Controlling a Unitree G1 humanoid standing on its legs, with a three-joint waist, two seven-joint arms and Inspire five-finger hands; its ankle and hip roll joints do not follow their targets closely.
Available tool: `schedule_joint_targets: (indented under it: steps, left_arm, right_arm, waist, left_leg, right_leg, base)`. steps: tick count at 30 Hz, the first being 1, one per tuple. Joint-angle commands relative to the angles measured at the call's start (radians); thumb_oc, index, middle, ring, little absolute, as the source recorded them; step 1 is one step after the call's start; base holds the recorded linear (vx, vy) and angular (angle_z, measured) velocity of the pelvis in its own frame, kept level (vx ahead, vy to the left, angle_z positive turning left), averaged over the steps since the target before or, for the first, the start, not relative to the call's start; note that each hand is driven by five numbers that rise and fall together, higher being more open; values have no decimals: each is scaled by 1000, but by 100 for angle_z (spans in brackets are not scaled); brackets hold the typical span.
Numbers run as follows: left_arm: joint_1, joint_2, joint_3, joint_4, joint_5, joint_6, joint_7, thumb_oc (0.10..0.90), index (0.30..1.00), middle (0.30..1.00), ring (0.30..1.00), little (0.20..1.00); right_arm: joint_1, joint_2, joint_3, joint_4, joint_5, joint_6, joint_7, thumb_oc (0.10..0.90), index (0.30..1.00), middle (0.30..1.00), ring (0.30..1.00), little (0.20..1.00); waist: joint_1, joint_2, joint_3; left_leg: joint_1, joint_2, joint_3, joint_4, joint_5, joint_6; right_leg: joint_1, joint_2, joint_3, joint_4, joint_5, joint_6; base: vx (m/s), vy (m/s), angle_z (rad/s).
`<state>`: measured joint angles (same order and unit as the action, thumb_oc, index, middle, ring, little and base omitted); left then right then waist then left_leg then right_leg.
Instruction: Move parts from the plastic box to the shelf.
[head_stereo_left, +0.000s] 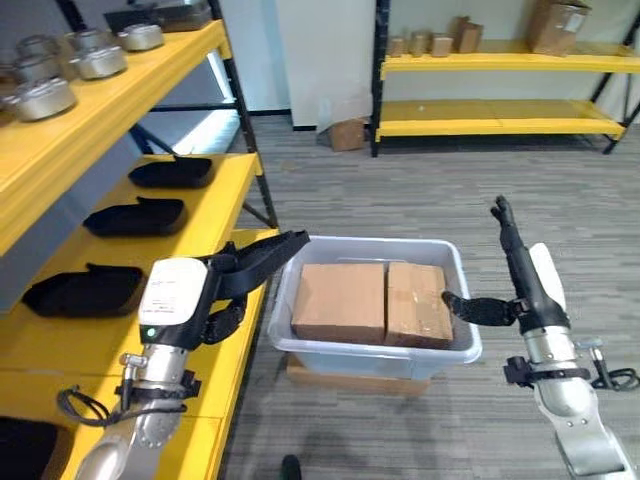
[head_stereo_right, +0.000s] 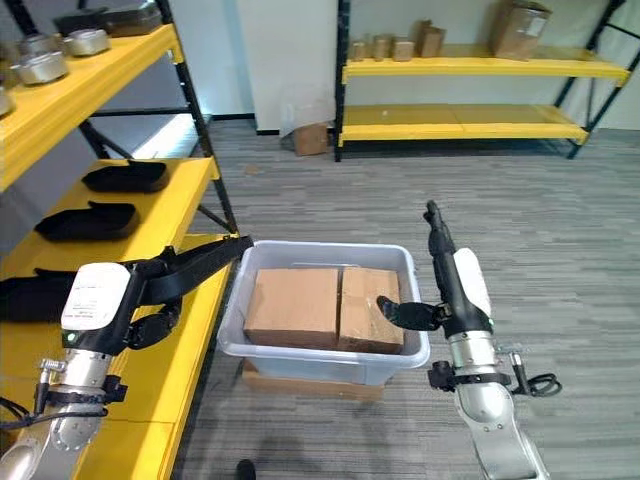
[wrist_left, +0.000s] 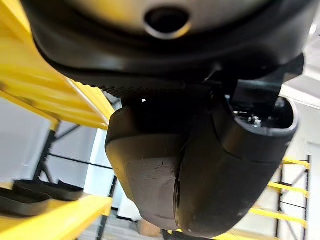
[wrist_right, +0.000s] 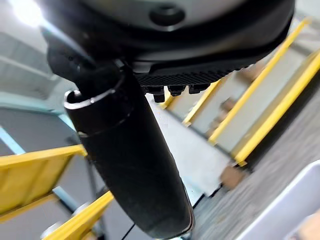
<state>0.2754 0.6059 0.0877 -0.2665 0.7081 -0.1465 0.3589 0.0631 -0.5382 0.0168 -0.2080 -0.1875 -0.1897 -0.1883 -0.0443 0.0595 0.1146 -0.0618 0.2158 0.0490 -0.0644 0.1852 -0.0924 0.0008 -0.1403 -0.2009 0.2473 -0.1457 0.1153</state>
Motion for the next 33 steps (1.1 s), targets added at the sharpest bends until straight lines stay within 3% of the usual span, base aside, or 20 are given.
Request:
schedule_joint_targets:
  steps: [1, 2, 3, 4, 5, 6, 7, 8, 9, 11, 12, 13, 14, 19, 23, 24, 27, 33]
  left_arm:
    - [-118, 44, 129, -113, -50, -12, 142, 400, 300, 300, 300, 300]
    - [-112, 35, 131, -116, -45, -7, 147, 400, 300, 300, 300, 300]
    - [-123, 39, 120, -116, -35, -6, 155, 400, 300, 300, 300, 300]
    - [-144, 48, 104, -119, -36, -7, 150, 400, 300, 300, 300, 300]
    - [-157, 59, 101, -131, -33, -14, 146, 400, 300, 300, 300, 300]
    - [-157, 60, 102, -133, -33, -14, 145, 400, 300, 300, 300, 300]
    - [-156, 55, 110, -140, -31, -24, 151, 400, 300, 300, 300, 300]
    - [-154, 56, 111, -141, -31, -24, 151, 400, 300, 300, 300, 300]
    - [-164, 47, 112, -147, -42, -25, 142, 400, 300, 300, 300, 300]
    - [-171, 32, 113, -157, -33, -22, 138, 400, 300, 300, 300, 300]
    - [-171, 29, 112, -157, -27, -19, 142, 400, 300, 300, 300, 300]
    - [-164, 23, 109, -158, -26, -22, 138, 400, 300, 300, 300, 300]
    - [-147, 14, 112, -164, -15, -24, 145, 400, 300, 300, 300, 300]
    - [-102, -7, 155, -165, -2, -6, 169, 400, 300, 300, 300, 300]
    - [-81, -19, 175, -167, 6, 2, 182, 400, 300, 300, 300, 300]
    - [-73, -29, 192, -177, 8, 8, 199, 400, 300, 300, 300, 300]
    - [-64, -36, 199, -183, 6, 10, 208, 400, 300, 300, 300, 300]
    - [-61, -31, 210, -185, -4, 16, 223, 400, 300, 300, 300, 300]
  right_arm:
    - [-176, -31, -22, -80, 79, -124, -40, 900, 1000, 1000, 1000, 1000]
    - [-192, -35, -13, -87, 82, -128, -41, 900, 1000, 1000, 1000, 1000]
    - [-231, -55, 3, -96, 70, -130, -54, 900, 1000, 1000, 1000, 1000]
    - [-243, -64, 2, -93, 64, -127, -69, 900, 1000, 1000, 1000, 1000]
    - [-246, -65, 2, -98, 42, -120, -81, 900, 1000, 1000, 1000, 1000]
    - [-247, -63, 1, -98, 41, -120, -82, 900, 1000, 1000, 1000, 1000]
    - [-242, -59, 5, -106, 39, -122, -75, 900, 1000, 1000, 1000, 1000]
    - [-241, -58, 5, -107, 39, -122, -75, 900, 1000, 1000, 1000, 1000]
    - [-227, -57, -1, -109, 42, -123, -63, 900, 1000, 1000, 1000, 1000]
    - [-182, -40, -28, -108, 55, -122, -48, 900, 1000, 1000, 1000, 1000]
    - [-170, -33, -45, -111, 54, -122, -50, 900, 1000, 1000, 1000, 1000]
    - [-157, -24, -57, -114, 54, -121, -53, 900, 1000, 1000, 1000, 1000]
    - [-131, -6, -81, -119, 59, -118, -51, 900, 1000, 1000, 1000, 1000]
    - [-137, 20, -68, -111, 64, -114, -47, 900, 1000, 1000, 1000, 1000]
    - [-144, 32, -54, -104, 65, -111, -43, 900, 1000, 1000, 1000, 1000]
    - [-153, 41, -41, -102, 60, -108, -42, 900, 1000, 1000, 1000, 1000]
    - [-155, 50, -31, -100, 62, -108, -39, 900, 1000, 1000, 1000, 1000]
    - [-141, 70, -25, -100, 32, -102, -35, 900, 1000, 1000, 1000, 1000]
  waist:
    - [-9, -20, -4]
    - [0, -17, 4]
    - [18, -13, 28]
    - [22, -23, 50]
    - [27, -41, 56]
    - [26, -39, 56]
    - [33, -54, 45]
    - [31, -56, 46]
    - [25, -75, 36]
    - [5, -80, 16]
    - [-7, -75, 4]
    - [-11, -72, -4]
    - [-10, -60, -31]
    - [15, -65, -59]
    - [31, -67, -64]
    - [54, -71, -59]
    - [62, -76, -55]
    - [84, -82, -34]
  left_leg:
    - [25, 186, -36, 56, -13, -96]
    - [15, 194, -37, 53, 17, -101]
    - [-18, 197, -43, 55, 103, -117]
    - [-63, 182, 23, 88, 134, -102]
    - [-71, 147, 61, 144, 81, -78]
    - [-79, 148, 59, 150, 81, -73]
    - [-46, 90, 39, 207, -16, -57]
    - [-53, 87, 38, 221, -24, -51]
    - [-40, 15, 47, 319, -139, -27]
    - [4, -43, 89, 403, -254, -9]
    - [33, -40, 120, 367, -285, 2]
    - [41, -42, 128, 328, -285, 7]
    - [79, -48, 124, 194, -258, -1]
    - [118, -75, 108, 62, -222, 8]
    - [126, -86, 98, 35, -214, 14]
    - [120, -109, 72, 35, -220, 25]
    - [118, -128, 60, 37, -224, 39]
    - [119, -186, 15, 25, -226, 83]
  right_leg:
    - [-88, -17, 24, 129, -77, -9]
    - [-94, -10, 13, 140, -87, -17]
    - [-89, -8, -15, 134, -91, -34]
    - [-66, -21, -67, 108, -86, -47]
    - [-54, -34, -98, 57, -56, -48]
    - [-52, -32, -101, 46, -44, -47]
    - [-49, -37, -112, -2, -17, -53]
    - [-43, -39, -114, -13, -8, -50]
    - [-24, -45, -150, -68, 14, -61]
    - [-8, -35, -207, -113, 25, -73]
    - [-9, -38, -239, -117, 31, -68]
    - [2, -41, -253, -134, 40, -59]
    - [24, -42, -280, -157, 60, -44]
    - [33, -54, -283, -212, 112, -18]
    - [32, -59, -285, -230, 134, -7]
    - [26, -71, -276, -238, 158, 5]
    - [21, -88, -276, -224, 164, 12]
    - [-4, -170, -292, -117, 174, 39]
  base:
    - [-105, -186, 4]
    - [-147, -219, 1]
    - [-211, -289, 28]
    - [-307, -376, 39]
    - [-241, -263, 111]
    - [-248, -312, 149]
    - [-118, -134, 153]
    - [-217, -270, 98]
    - [-159, -153, 72]
    - [-180, -130, 139]
    - [-92, 31, 142]
    - [35, 169, 126]
    - [57, 208, 114]
    - [20, 108, 15]
    - [-26, 75, 24]
    - [-43, 140, 29]
    - [-38, 143, 3]
    - [-39, 161, 17]
